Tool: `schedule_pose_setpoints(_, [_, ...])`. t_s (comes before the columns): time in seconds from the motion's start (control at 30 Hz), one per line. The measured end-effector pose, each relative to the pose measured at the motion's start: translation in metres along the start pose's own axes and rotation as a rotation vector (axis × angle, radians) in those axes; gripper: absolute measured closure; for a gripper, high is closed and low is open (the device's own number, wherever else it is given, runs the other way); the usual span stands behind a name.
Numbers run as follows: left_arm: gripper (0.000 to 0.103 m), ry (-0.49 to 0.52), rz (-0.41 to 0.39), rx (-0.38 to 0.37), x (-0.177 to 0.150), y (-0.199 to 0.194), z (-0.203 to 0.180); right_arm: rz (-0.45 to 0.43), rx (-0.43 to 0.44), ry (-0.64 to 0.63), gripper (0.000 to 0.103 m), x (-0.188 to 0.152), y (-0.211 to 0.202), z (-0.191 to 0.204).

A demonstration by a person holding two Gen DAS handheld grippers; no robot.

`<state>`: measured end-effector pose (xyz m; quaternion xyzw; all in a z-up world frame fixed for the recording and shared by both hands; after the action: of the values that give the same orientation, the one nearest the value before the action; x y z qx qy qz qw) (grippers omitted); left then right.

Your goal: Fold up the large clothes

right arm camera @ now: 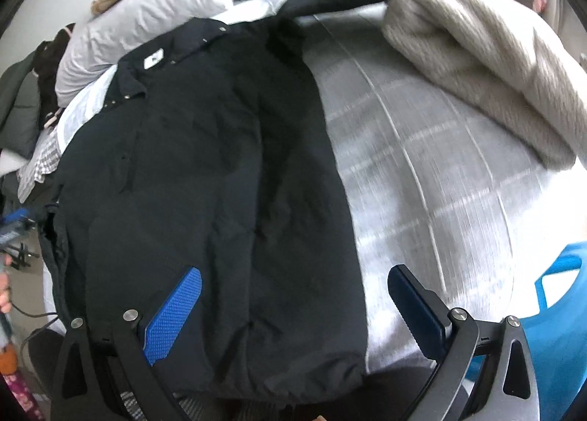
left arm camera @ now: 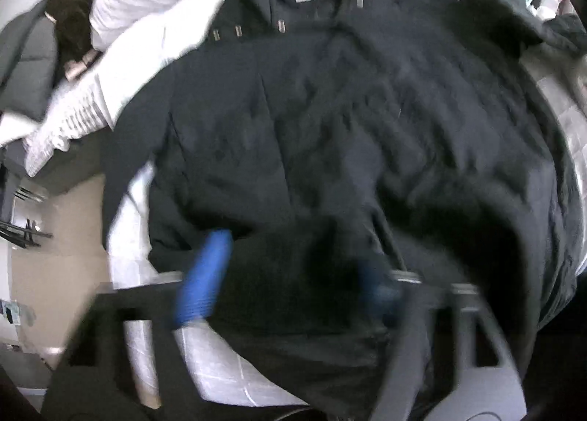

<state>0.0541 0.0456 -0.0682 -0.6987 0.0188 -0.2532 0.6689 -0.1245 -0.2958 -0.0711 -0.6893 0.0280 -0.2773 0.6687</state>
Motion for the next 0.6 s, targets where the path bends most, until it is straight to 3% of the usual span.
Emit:
schedule_pose_setpoints(0.07, [0.088,-0.067,0.007,-0.089,-0.016,-0.004,0.018,-0.002,0.002,0.004,0.0,-0.001,-0.001,-0.005])
schedule_pose_setpoints(0.1, [0.091,-0.084,-0.006,-0.107,-0.023,-0.01,0.026,-0.006,0.0,0.004,0.0,-0.001,-0.002,-0.008])
schedule_pose_setpoints(0.23, [0.091,-0.149,-0.039,-0.105,-0.069,-0.045,0.065,0.012,-0.007,0.013,0.0,-0.002,0.002,-0.015])
schedule_pose_setpoints(0.37, [0.091,-0.215,0.014,-0.089,-0.134,-0.063,0.1,0.026,-0.017,0.016,0.0,-0.007,0.004,-0.02])
schedule_pose_setpoints(0.43, [0.085,-0.246,0.08,-0.065,-0.172,-0.063,0.116,0.031,-0.015,0.023,0.0,-0.013,0.002,-0.022])
schedule_pose_setpoints(0.47, [0.069,-0.257,0.101,-0.059,-0.185,-0.064,0.121,0.034,-0.011,0.026,0.0,-0.016,0.001,-0.023])
schedule_pose_setpoints(0.5, [0.053,-0.272,0.099,-0.053,-0.194,-0.065,0.124,0.039,-0.008,0.03,0.0,-0.019,0.001,-0.023])
schedule_pose_setpoints(0.6, [0.04,-0.309,0.023,-0.037,-0.21,-0.085,0.131,0.056,0.005,0.037,0.0,-0.033,-0.003,-0.021])
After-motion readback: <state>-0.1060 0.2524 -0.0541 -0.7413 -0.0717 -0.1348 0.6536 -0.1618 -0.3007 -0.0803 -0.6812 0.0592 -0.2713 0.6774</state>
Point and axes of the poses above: each gripper's, at about its wrist camera, not at the fingertips, and y roughly the way its jaws point, z to its left, x to its top, the point moved 3 cm from there along y, roughly the way its jaws point, and after that the axes turned 9 degrees about -x, right-handed, at the moved point
